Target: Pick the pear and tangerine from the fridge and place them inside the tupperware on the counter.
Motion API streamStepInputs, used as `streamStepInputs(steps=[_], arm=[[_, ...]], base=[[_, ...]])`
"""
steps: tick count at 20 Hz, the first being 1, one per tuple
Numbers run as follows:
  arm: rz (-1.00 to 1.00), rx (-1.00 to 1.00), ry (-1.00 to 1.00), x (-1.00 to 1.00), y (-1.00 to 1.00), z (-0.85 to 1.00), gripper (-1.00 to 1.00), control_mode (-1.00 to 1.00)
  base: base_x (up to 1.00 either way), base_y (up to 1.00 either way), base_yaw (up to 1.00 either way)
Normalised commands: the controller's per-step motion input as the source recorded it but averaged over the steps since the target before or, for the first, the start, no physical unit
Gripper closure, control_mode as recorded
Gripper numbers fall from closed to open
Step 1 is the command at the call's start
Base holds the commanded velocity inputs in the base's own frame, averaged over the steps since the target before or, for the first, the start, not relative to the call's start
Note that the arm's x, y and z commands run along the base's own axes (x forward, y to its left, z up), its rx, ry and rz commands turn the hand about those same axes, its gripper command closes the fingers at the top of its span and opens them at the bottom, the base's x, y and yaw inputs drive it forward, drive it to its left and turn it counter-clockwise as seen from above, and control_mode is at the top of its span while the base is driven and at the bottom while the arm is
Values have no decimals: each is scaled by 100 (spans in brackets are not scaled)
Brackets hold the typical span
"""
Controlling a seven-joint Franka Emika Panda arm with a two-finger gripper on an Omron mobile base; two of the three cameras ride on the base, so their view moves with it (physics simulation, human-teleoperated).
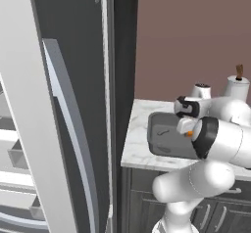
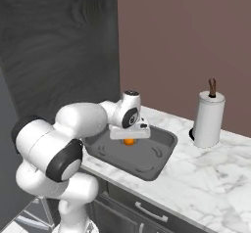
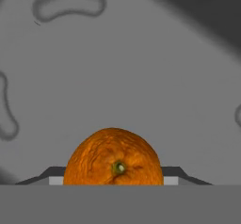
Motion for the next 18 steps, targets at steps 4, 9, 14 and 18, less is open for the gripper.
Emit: streamStepInputs(steps=[4,9,14,18], arm=[[22,0,0,33,0,-25,100,-100],[21,0,0,26,0,-29,100,-100],[15,0,0,17,0,-35,100,-100],[9,0,0,13,0,-35,-100,-100]], base=[[0,0,0],[0,0,0],[0,0,0],[0,0,0]])
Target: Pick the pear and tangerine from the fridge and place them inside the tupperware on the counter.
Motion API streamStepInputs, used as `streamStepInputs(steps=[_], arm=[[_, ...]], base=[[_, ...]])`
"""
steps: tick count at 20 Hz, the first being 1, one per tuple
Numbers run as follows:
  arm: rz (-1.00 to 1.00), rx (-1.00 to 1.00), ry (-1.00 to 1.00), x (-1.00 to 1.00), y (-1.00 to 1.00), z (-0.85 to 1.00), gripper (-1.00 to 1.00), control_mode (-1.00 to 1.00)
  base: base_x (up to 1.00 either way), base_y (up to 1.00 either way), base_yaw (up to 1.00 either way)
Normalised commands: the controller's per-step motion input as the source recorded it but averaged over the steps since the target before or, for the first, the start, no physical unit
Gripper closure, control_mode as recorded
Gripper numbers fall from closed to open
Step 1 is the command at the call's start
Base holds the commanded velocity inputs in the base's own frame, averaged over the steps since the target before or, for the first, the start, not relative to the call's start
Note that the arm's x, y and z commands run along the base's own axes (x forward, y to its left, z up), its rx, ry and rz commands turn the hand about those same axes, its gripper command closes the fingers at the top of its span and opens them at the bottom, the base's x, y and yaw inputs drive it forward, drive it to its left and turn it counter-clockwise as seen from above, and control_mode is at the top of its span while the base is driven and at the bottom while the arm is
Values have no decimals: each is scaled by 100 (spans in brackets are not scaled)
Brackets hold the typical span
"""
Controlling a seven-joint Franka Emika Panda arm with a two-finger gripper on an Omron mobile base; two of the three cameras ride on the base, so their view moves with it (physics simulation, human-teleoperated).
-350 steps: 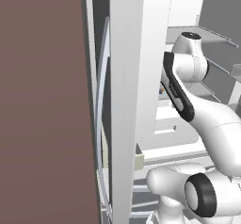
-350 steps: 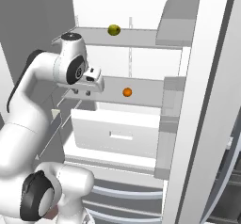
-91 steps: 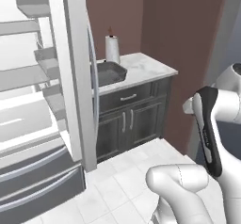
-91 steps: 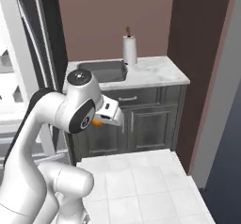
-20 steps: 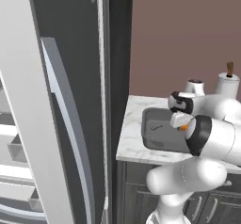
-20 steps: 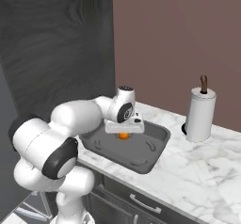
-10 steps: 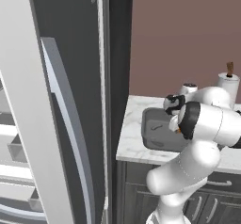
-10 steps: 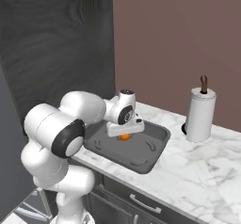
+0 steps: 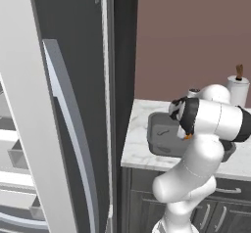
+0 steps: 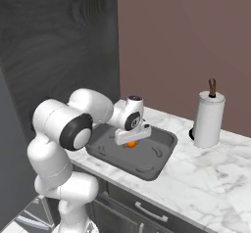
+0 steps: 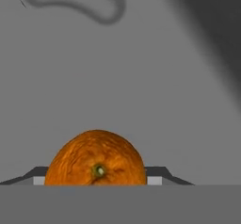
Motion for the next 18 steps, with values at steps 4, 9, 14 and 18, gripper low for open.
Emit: streamStepInputs(steps=[4,9,14,18], arm=[[3,3,0,6,0,-20,-100,-100],[0,3,0,-7,0,0,-100,-100],[-1,0,0,-20,0,19,-100,-100],[-6,0,0,-13,0,40,-100,-100]], base=[[0,0,0],[0,0,0],[0,0,0],[0,0,0]])
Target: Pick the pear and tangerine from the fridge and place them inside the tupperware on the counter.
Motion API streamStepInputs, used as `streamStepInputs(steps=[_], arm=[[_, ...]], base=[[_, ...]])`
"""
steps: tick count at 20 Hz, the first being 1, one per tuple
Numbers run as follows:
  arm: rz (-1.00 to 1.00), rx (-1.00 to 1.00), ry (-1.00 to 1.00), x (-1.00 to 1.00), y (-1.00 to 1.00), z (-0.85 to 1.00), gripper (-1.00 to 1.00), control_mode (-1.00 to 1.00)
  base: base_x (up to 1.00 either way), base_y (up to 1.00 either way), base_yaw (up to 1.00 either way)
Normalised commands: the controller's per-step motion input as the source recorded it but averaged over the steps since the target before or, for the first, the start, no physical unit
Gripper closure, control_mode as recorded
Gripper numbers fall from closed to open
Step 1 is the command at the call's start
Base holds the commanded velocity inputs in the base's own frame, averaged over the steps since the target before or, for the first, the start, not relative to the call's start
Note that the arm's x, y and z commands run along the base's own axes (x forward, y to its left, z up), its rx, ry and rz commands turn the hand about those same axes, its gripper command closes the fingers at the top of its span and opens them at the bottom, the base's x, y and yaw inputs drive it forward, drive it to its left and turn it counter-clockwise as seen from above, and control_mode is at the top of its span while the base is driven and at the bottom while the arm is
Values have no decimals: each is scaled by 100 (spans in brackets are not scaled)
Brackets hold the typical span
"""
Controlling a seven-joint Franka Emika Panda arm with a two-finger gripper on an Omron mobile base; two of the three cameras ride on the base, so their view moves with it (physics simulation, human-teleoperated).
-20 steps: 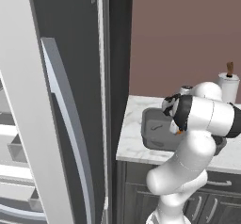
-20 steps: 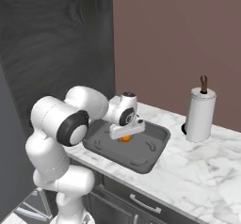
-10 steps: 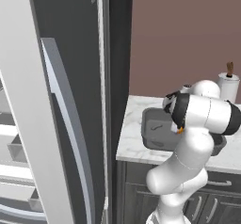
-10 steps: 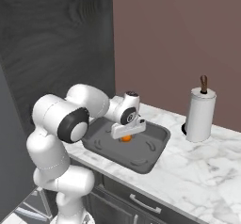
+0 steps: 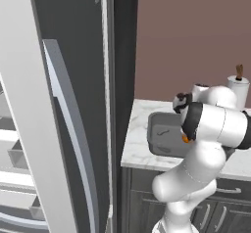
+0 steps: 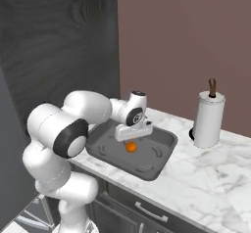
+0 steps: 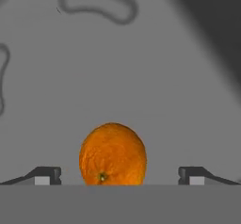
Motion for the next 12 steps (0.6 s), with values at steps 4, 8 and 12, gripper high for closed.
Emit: streamStepInputs(steps=[4,8,12], arm=[[-11,0,0,-23,0,51,-100,-100],[-23,0,0,-44,8,53,-100,-100],[-33,0,0,-56,12,49,-100,-100]], base=[[0,0,0],[0,0,0],[0,0,0]])
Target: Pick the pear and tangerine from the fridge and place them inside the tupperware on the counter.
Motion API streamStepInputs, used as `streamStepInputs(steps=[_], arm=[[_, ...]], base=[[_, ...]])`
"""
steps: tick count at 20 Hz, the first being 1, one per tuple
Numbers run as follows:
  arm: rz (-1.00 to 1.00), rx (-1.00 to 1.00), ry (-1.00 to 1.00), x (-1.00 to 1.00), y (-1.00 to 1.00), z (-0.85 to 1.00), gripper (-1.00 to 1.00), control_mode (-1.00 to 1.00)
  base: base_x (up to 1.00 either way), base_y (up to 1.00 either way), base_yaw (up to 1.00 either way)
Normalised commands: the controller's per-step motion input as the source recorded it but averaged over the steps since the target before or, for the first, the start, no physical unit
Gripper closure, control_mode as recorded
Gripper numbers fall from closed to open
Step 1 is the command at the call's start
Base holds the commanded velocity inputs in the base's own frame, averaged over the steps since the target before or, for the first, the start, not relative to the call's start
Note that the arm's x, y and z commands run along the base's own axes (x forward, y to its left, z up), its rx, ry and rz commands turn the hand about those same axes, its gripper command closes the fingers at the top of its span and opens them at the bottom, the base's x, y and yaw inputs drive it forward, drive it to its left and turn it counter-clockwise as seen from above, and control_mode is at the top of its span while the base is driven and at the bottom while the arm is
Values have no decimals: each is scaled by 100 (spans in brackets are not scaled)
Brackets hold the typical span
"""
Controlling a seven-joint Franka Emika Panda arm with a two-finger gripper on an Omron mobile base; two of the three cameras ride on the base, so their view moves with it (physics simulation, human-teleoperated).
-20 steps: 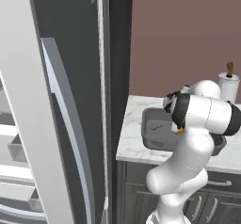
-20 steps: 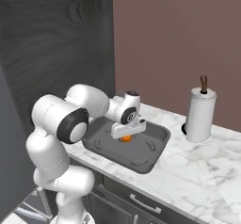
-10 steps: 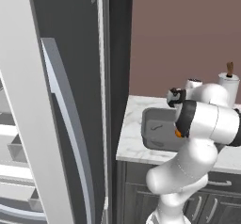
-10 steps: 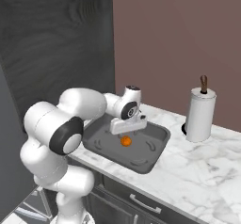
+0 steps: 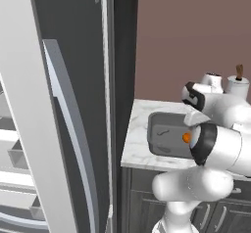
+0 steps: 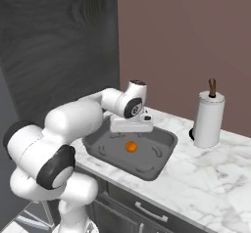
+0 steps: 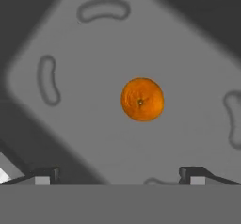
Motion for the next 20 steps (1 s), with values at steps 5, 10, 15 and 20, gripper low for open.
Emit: streamStepInputs(steps=[5,10,15,20], arm=[[-39,0,0,-70,19,38,-100,-100],[-34,0,0,-79,25,27,-100,-100],[-25,0,0,-71,41,22,-100,-100],[-15,0,0,-54,45,20,-100,-100]], base=[[0,0,0],[0,0,0],[0,0,0],[0,0,0]])
